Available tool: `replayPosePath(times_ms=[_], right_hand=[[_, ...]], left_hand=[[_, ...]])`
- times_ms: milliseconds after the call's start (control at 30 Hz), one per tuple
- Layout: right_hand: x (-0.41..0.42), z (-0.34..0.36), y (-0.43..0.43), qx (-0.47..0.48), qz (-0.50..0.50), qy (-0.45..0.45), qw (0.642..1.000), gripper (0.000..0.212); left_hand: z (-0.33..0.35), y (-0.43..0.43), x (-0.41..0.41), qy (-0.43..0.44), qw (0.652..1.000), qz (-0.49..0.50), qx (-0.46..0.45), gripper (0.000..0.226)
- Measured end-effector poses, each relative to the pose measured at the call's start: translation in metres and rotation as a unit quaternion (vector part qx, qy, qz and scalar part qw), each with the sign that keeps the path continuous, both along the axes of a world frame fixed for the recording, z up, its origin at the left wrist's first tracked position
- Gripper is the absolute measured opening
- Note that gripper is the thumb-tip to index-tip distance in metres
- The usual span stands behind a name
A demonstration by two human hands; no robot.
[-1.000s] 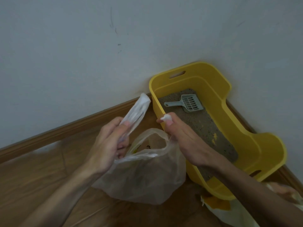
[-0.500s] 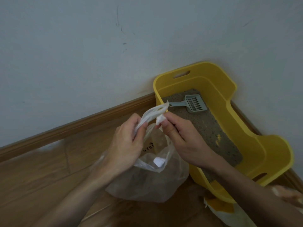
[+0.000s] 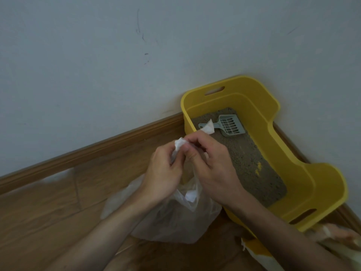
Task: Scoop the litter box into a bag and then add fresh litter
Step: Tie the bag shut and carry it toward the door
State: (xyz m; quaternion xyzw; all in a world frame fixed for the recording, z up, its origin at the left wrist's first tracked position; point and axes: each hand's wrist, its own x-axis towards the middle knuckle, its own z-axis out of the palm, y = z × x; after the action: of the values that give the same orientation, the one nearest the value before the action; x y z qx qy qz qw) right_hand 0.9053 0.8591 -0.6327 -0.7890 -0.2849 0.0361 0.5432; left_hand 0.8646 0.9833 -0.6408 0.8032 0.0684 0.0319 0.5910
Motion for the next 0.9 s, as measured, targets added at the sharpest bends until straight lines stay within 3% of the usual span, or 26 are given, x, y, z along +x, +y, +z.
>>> replayPosePath(times_ms=[133,300,433,533,633,800,900], right_hand=[[0.0,-0.004,0.001,-0.048,-0.06,-0.106,0.991,0.011],[0.003,-0.006,0.002,-0.133,-0.11,-0.183,0.968,0.01],[0.005,-0.002,0.001,-0.129,-0.074,-0.113,0.982,0.016],[0.008,0.003,0.001,-0.037,-0.007,0.037,0.999,0.014],[0.009,0.008,-0.002,0.041,0.036,0.146,0.988,0.009],[0.012,0.007,-0.004,0.025,0.052,0.15,0.987,0.011],[0.021,0.01,-0.013,-0.122,0.066,0.08,0.987,0.034]], left_hand=[[-0.001,-0.001,0.0,-0.009,1.0,-0.009,0.021,0.028],[0.006,0.0,-0.008,-0.051,0.986,-0.139,-0.072,0.034],[-0.001,0.006,-0.007,-0.065,0.975,-0.183,-0.112,0.015],[0.0,0.004,-0.006,-0.055,0.974,-0.192,-0.105,0.033],[-0.004,0.002,-0.005,-0.063,0.978,-0.176,-0.093,0.033],[-0.017,-0.001,-0.003,-0.037,0.992,-0.105,-0.053,0.017],[-0.024,0.004,-0.005,-0.006,0.992,-0.105,-0.069,0.025]])
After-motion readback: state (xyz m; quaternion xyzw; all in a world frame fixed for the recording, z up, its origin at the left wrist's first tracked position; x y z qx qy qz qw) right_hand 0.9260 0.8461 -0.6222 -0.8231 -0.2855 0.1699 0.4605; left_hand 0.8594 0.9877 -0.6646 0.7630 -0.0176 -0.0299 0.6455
